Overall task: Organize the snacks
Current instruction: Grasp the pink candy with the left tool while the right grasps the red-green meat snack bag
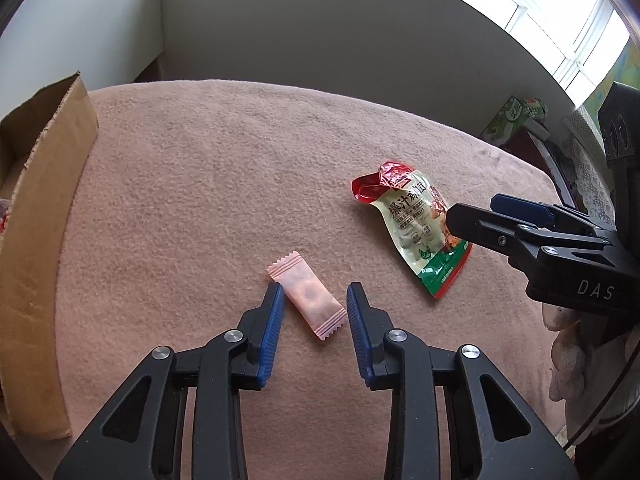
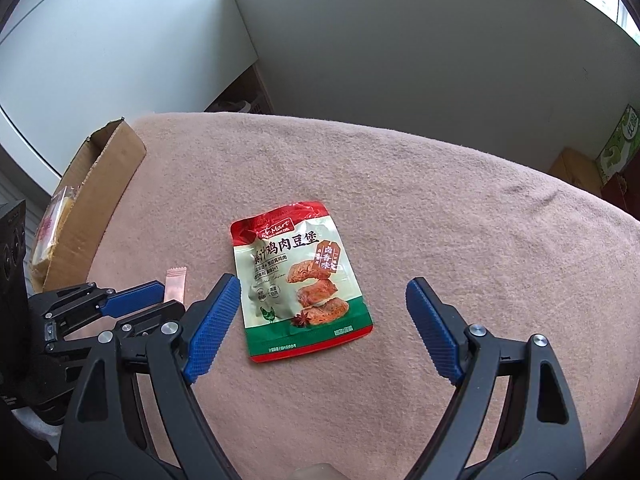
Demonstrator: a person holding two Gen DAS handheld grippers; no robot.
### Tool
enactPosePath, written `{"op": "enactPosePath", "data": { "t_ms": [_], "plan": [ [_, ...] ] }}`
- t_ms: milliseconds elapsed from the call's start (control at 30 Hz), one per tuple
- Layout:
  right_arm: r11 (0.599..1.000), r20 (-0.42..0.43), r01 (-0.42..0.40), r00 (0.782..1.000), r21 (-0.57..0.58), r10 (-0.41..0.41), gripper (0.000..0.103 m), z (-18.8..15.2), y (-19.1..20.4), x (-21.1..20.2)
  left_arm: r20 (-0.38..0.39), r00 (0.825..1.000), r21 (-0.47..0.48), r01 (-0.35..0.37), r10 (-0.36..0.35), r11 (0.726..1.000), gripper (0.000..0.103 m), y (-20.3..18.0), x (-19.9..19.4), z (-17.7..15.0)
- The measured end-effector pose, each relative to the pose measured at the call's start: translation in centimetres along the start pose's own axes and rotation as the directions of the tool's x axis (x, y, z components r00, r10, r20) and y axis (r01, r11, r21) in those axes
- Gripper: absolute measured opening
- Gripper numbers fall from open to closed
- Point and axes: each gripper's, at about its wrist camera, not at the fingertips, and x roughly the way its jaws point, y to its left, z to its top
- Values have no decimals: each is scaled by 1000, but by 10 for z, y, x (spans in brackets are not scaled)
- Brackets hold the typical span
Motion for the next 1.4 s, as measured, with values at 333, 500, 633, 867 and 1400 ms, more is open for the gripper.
{"op": "enactPosePath", "data": {
  "t_ms": [333, 500, 633, 867, 1400],
  "plan": [
    [998, -33, 42, 999, -37, -43, 87, 0, 14, 17, 14, 999, 70, -31, 30, 997, 13, -1, 4, -4],
    [993, -56, 71, 995, -89, -77, 87, 0, 29, 31, 17, 1000, 72, -23, 21, 997, 12, 5, 2, -6],
    [980, -59, 140, 987, -139, -149, 87, -2, 40, 40, 20, 1000, 70, -14, 13, 997, 12, 5, 3, -5],
    [983, -50, 128, 990, -129, -136, 71, -3, 43, 38, 23, 1000, 65, 1, -2, 998, 11, 10, 1, -6],
    [998, -32, 23, 999, -53, -24, 35, -13, 30, 20, 47, 999, 58, 12, -15, 998, 8, 14, -8, -7]
  ]
}}
